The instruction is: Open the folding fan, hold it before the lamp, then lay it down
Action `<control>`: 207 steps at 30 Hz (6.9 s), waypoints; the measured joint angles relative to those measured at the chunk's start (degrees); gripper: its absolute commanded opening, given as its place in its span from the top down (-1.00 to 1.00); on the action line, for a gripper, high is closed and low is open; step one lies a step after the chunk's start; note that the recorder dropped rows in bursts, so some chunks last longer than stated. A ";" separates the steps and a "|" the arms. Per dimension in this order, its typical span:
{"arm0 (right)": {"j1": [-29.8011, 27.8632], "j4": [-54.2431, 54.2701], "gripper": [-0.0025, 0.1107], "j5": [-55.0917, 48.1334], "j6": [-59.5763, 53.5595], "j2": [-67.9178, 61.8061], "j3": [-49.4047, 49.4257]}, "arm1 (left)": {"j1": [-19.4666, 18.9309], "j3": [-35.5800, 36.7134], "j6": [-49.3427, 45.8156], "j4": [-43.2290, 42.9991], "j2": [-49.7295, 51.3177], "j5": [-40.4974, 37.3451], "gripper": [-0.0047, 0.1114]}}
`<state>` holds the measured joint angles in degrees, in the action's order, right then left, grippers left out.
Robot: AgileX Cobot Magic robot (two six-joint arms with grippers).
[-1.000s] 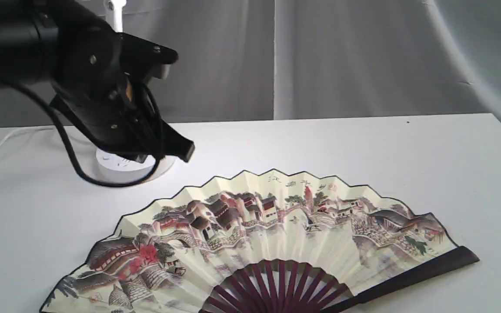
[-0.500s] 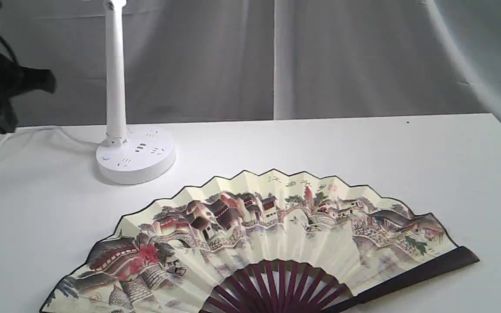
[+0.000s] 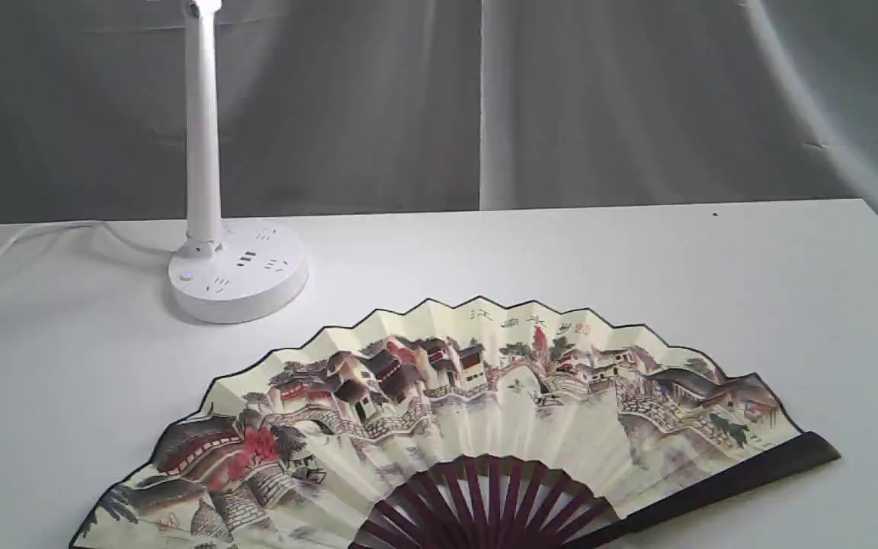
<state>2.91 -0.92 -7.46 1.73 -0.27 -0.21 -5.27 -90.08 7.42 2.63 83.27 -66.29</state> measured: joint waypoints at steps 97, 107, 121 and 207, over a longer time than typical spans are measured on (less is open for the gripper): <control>0.00 0.22 0.96 -0.61 0.00 0.00 0.00 | 0.00 89.81 -27.12 16.42 -83.07 66.29 0.92; 0.00 0.22 0.96 -0.61 0.00 0.00 0.00 | 0.00 89.81 -27.36 10.43 -83.07 54.58 0.92; 0.00 0.22 0.96 -0.61 0.00 0.00 0.00 | 0.00 89.81 -21.47 13.46 -83.07 52.70 0.92; 0.00 0.22 0.96 -0.61 0.00 0.00 0.00 | 0.00 89.81 -15.75 13.13 -83.07 52.65 0.92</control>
<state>2.91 -0.70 -8.07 1.73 -0.27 -0.21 -5.27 -0.27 -8.32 15.76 0.20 -13.64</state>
